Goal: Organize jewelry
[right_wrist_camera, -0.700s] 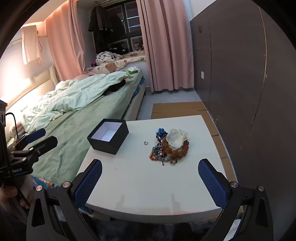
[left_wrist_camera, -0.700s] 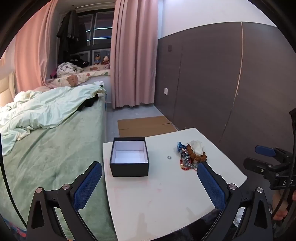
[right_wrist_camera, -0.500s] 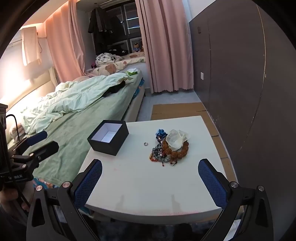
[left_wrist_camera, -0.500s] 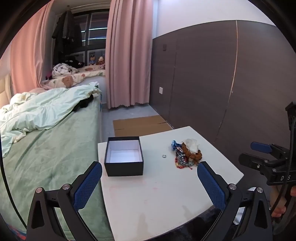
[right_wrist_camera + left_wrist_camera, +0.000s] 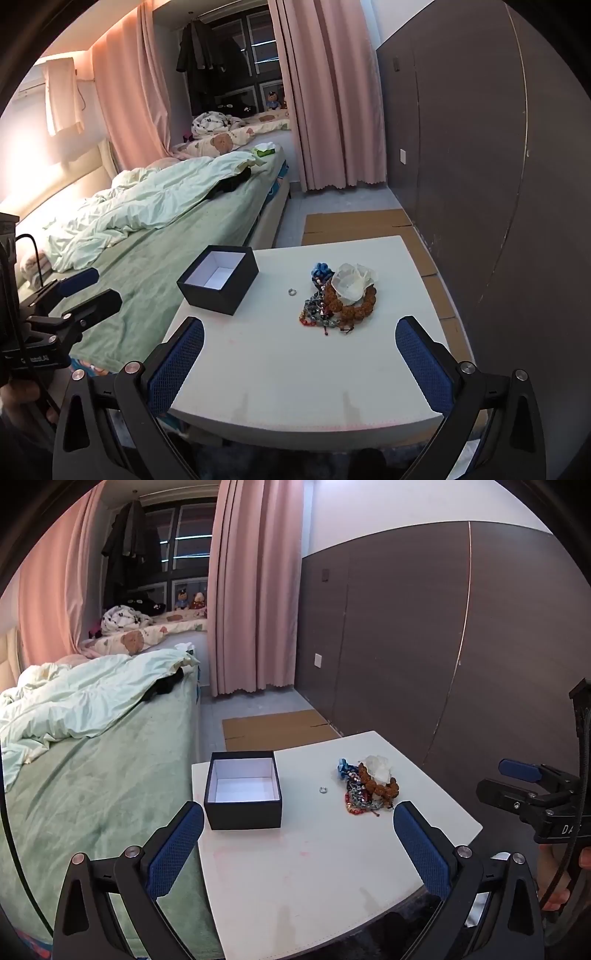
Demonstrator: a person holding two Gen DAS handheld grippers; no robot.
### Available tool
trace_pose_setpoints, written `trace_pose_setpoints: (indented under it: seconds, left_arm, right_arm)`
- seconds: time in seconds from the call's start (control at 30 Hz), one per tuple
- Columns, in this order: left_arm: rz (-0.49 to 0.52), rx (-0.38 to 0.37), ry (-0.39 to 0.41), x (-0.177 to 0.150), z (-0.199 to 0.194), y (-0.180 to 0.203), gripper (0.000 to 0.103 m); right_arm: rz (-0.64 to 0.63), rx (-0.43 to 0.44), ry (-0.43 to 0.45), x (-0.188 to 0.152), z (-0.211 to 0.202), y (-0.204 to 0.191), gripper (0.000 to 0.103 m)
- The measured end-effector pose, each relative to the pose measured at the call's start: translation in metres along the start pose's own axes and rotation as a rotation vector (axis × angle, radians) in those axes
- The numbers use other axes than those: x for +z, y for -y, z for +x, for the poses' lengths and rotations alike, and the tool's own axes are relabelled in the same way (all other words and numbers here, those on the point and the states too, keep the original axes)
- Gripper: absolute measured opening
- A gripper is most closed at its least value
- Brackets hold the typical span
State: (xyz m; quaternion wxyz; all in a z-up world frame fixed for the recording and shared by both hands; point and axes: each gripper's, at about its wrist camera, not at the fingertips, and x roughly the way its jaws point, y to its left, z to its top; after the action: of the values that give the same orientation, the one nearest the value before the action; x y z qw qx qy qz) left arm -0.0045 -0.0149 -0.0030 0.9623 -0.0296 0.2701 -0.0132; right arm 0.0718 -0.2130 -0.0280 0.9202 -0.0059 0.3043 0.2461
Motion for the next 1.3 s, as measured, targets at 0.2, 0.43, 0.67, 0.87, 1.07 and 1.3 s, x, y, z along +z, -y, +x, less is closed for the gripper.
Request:
trace_pose_setpoints:
  seconds: [0.2, 0.43, 0.67, 0.87, 1.07, 1.3]
  left_arm:
    - [0.001, -0.003, 0.002, 0.0006, -0.0017, -0.0003, 0.102]
    - [-0.001, -0.004, 0.003, 0.0014, -0.0022, 0.0013, 0.102]
    - [-0.002, -0.004, 0.002, 0.0015, -0.0022, 0.0028, 0.102]
    - [-0.006, -0.005, 0.009, 0.0016, -0.0035, 0.0018, 0.102]
    - [-0.004, -0.005, 0.011, 0.0018, -0.0044, 0.0014, 0.102]
    - [-0.007, -0.004, 0.018, 0.0030, -0.0050, 0.0022, 0.102]
  right_arm:
    - [0.000, -0.001, 0.002, 0.0006, -0.0013, 0.0003, 0.103]
    - [-0.001, -0.001, 0.003, -0.0002, -0.0014, 0.0002, 0.103]
    - [-0.003, -0.008, 0.004, 0.0004, -0.0011, 0.0013, 0.103]
    - [0.002, -0.017, 0.011, 0.0007, -0.0006, 0.0030, 0.103]
    - [0.006, -0.017, 0.021, 0.0014, -0.0034, 0.0037, 0.103]
    - [0.002, -0.015, 0.033, 0.0006, -0.0048, 0.0013, 0.103]
